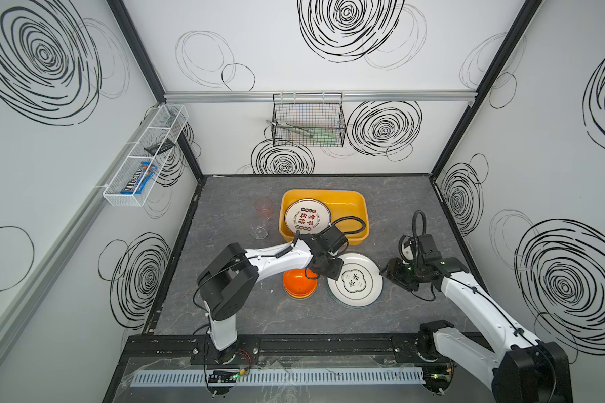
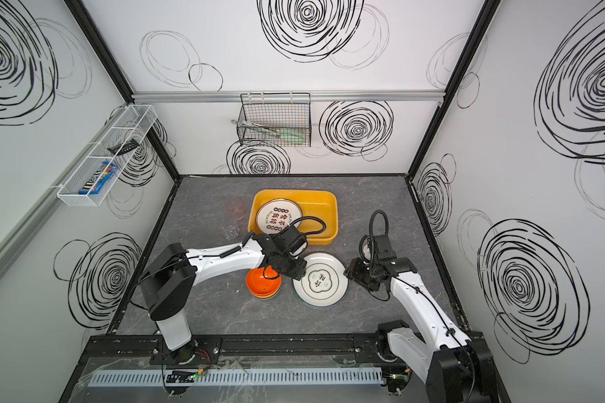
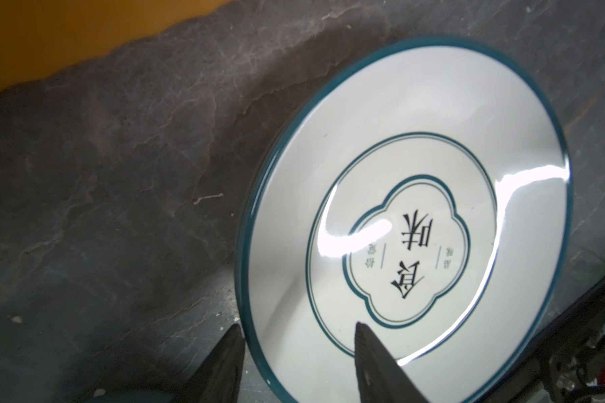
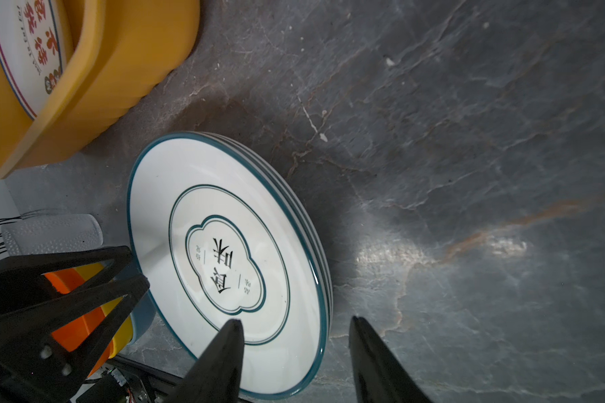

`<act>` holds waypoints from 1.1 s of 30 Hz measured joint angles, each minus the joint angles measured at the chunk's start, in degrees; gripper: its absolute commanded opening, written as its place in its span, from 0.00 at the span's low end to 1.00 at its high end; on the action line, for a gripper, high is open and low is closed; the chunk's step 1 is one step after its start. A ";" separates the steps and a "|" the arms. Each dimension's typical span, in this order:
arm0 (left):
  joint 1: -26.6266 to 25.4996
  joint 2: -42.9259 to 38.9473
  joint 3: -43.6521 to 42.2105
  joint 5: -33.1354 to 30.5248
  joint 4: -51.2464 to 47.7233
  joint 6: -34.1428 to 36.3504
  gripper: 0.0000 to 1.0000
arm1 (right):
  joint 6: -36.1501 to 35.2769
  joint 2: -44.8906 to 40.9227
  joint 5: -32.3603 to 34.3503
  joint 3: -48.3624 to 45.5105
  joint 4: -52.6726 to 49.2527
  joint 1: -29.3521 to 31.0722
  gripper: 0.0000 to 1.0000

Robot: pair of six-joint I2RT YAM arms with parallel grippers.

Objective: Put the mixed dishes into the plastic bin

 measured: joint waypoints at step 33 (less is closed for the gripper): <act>-0.09 2.38 0.22 1.36 1.07 -0.02 0.38 | 0.04 1.66 0.42 -0.92 -0.02 -0.76 0.49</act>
